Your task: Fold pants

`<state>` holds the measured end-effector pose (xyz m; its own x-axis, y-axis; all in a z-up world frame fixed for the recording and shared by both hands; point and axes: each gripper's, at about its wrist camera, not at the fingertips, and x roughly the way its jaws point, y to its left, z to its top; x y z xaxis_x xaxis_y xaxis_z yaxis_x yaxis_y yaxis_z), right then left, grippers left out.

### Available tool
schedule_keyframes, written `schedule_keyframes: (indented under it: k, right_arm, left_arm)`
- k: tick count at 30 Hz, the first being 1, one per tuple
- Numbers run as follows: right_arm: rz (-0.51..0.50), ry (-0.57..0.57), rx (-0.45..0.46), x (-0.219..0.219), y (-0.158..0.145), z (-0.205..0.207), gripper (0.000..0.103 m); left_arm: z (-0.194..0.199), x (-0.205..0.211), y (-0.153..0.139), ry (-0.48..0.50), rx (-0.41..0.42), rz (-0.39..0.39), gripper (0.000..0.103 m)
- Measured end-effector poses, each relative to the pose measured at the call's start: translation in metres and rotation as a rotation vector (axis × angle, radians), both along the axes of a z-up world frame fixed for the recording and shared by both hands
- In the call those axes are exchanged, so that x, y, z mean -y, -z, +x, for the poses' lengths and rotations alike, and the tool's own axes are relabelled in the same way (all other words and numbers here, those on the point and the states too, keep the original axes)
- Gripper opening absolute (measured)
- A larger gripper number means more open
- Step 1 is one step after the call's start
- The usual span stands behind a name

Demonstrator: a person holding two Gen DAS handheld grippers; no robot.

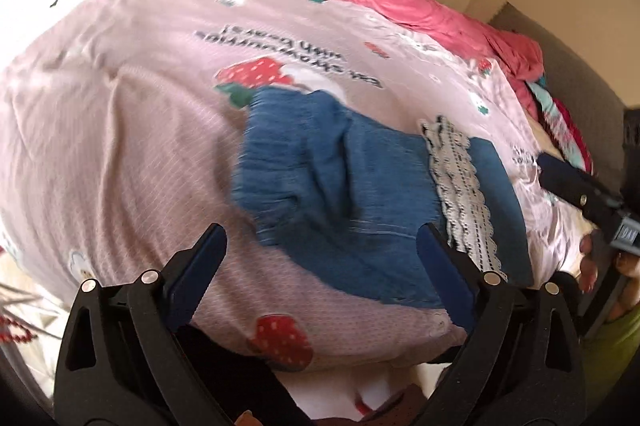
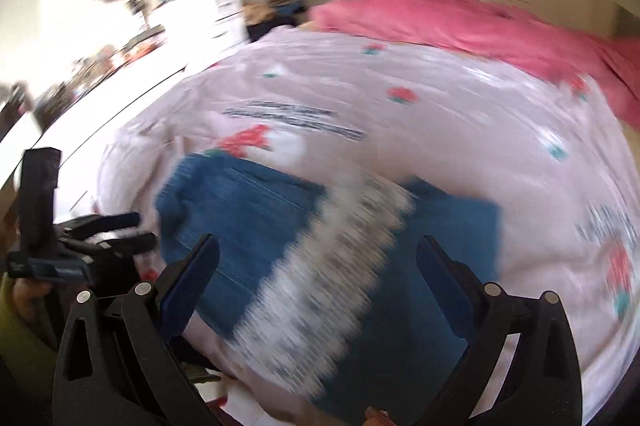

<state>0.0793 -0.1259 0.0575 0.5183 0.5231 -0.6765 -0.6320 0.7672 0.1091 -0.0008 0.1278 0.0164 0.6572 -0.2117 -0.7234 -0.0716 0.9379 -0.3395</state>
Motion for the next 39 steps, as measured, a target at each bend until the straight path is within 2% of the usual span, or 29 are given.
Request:
schedule_keyframes:
  k: [4, 8, 10, 12, 15, 20, 22, 23, 24, 25, 27, 29, 32, 35, 39]
  right_arm:
    - [-0.039, -0.152, -0.022, -0.056, -0.005, 0.019, 0.098]
    - [-0.065, -0.271, -0.108, -0.108, 0.005, 0.040, 0.098]
    - [-0.088, -0.310, -0.138, -0.129, 0.012, 0.046, 0.098]
    - [-0.120, -0.347, -0.167, -0.151, 0.021, 0.051, 0.098]
    - [-0.152, -0.379, -0.209, -0.176, 0.034, 0.056, 0.098]
    - [-0.205, -0.386, -0.237, -0.202, 0.054, 0.067, 0.097]
    - [-0.199, -0.391, -0.268, -0.204, 0.065, 0.071, 0.094]
    - [-0.195, -0.395, -0.276, -0.205, 0.069, 0.072, 0.076]
    - [-0.191, -0.410, -0.285, -0.204, 0.072, 0.072, 0.062]
    - [-0.181, -0.411, -0.288, -0.202, 0.073, 0.072, 0.061]
    - [-0.154, -0.405, -0.278, -0.196, 0.070, 0.071, 0.047]
    - [-0.129, -0.402, -0.266, -0.187, 0.061, 0.068, 0.035]
    - [-0.025, -0.407, -0.253, -0.160, 0.038, 0.065, 0.032]
    - [0.056, -0.395, -0.257, -0.131, 0.022, 0.065, 0.032]
    - [0.113, -0.369, -0.230, -0.086, 0.007, 0.065, 0.032]
  left_arm:
    - [0.001, -0.014, 0.011, -0.007, -0.018, -0.106, 0.075]
    - [0.004, -0.015, 0.021, 0.001, -0.026, -0.181, 0.052]
    - [0.005, -0.013, 0.025, 0.002, -0.031, -0.187, 0.050]
    - [0.005, -0.014, 0.027, -0.011, -0.023, -0.186, 0.042]
    - [0.007, -0.015, 0.032, -0.016, -0.027, -0.199, 0.041]
    - [0.007, -0.012, 0.032, -0.012, -0.029, -0.181, 0.041]
    - [0.007, -0.014, 0.033, -0.016, -0.030, -0.188, 0.041]
    - [0.007, -0.015, 0.033, -0.019, -0.031, -0.188, 0.041]
    - [0.007, -0.015, 0.033, -0.023, -0.030, -0.188, 0.042]
    - [0.010, -0.016, 0.034, -0.027, -0.032, -0.189, 0.043]
    - [0.013, -0.018, 0.034, -0.037, -0.040, -0.192, 0.060]
    - [0.013, -0.021, 0.034, -0.046, -0.037, -0.230, 0.068]
    - [0.012, -0.020, 0.030, -0.059, -0.034, -0.271, 0.082]
    - [0.016, -0.009, 0.027, -0.032, -0.042, -0.273, 0.082]
    - [0.025, 0.016, 0.022, 0.058, -0.047, -0.343, 0.080]
